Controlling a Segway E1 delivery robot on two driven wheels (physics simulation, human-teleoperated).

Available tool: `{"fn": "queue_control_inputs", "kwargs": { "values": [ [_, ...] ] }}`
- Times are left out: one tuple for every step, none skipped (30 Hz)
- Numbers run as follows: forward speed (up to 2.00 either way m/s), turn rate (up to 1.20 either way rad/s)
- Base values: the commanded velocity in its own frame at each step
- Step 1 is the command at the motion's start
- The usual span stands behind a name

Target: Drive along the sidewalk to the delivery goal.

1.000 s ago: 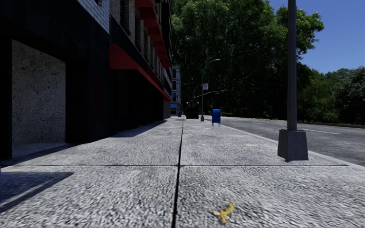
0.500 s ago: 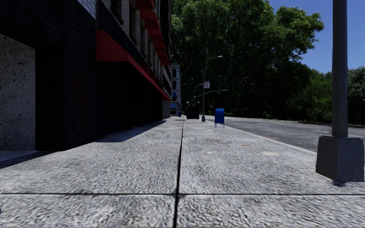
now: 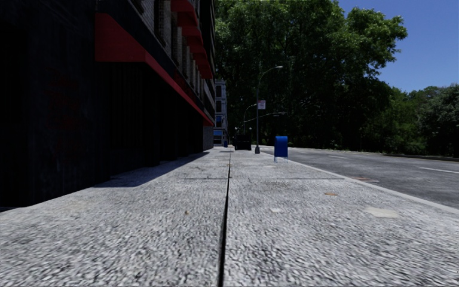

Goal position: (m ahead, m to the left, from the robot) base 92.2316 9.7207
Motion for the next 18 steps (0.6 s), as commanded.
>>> {"fn": "queue_control_inputs", "kwargs": {
  "values": [
    [2.00,0.00],
    [2.00,0.00],
    [2.00,0.00],
    [2.00,0.00],
    [2.00,0.00],
    [2.00,0.00],
    [2.00,0.00],
    [2.00,0.00],
    [2.00,0.00],
    [2.00,0.00],
    [2.00,0.00],
    [2.00,0.00],
    [2.00,0.00],
    [2.00,0.00],
    [2.00,0.00],
    [2.00,0.00],
    [2.00,0.00],
    [2.00,0.00]
  ]
}}
